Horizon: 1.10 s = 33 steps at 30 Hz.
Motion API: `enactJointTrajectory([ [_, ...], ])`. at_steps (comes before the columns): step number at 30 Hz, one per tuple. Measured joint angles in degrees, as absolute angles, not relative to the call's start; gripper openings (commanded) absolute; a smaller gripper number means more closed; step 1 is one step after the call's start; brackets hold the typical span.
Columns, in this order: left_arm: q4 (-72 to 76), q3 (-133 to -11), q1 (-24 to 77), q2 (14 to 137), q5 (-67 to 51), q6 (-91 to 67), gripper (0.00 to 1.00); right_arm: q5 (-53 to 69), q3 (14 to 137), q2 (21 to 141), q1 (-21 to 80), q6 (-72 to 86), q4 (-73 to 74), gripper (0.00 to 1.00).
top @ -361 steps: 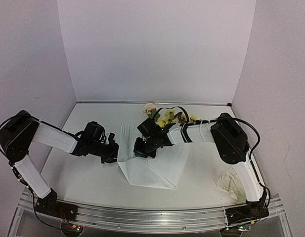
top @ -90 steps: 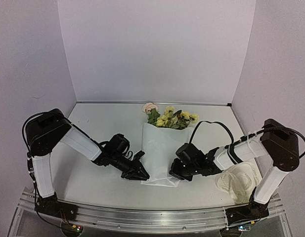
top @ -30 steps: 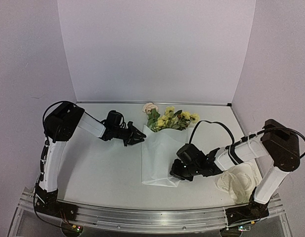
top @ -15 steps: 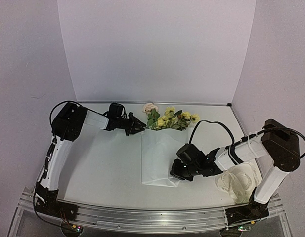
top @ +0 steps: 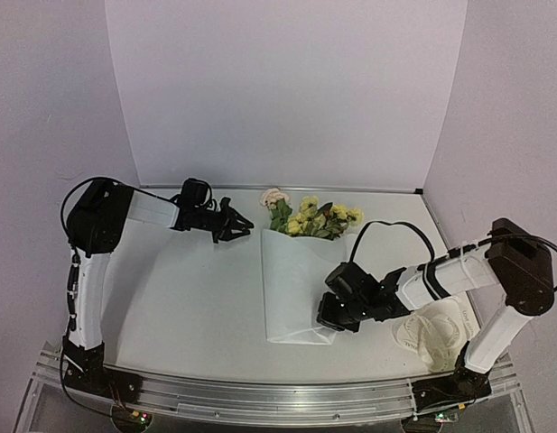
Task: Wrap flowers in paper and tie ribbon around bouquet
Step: Press the fold line of the folded bouquet.
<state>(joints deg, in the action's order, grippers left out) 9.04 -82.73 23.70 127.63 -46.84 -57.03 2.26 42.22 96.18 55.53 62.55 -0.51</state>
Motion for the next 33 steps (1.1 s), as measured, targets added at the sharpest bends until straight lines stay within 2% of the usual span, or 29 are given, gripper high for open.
enactJointTrajectory([
  [3,10.99,-70.55,27.67,116.73,-47.87,-56.41,0.2,2.2,42.28,95.02,55.53,62.37,2.34,0.05],
  [6,13.89,-63.67,34.68,110.96,-49.01,-56.42,0.17,2.19,42.39,93.95,55.53,62.27,4.25,0.05],
  [11,19.82,-55.43,43.96,109.54,-49.95,-57.86,0.13,2.12,42.44,93.32,55.53,62.17,5.46,0.04],
  [16,24.51,-46.49,46.06,109.64,-50.37,-60.52,0.12,2.13,42.44,93.54,55.53,62.22,5.67,0.04],
  [24,28.17,-45.04,48.68,113.27,-50.39,-61.77,0.16,2.13,43.28,93.8,55.53,62.41,5.89,0.04],
  [33,21.48,-46.73,49.21,114.1,-48.51,-57.4,0.16,2.17,44.62,94.48,55.53,62.43,5.9,0.04],
])
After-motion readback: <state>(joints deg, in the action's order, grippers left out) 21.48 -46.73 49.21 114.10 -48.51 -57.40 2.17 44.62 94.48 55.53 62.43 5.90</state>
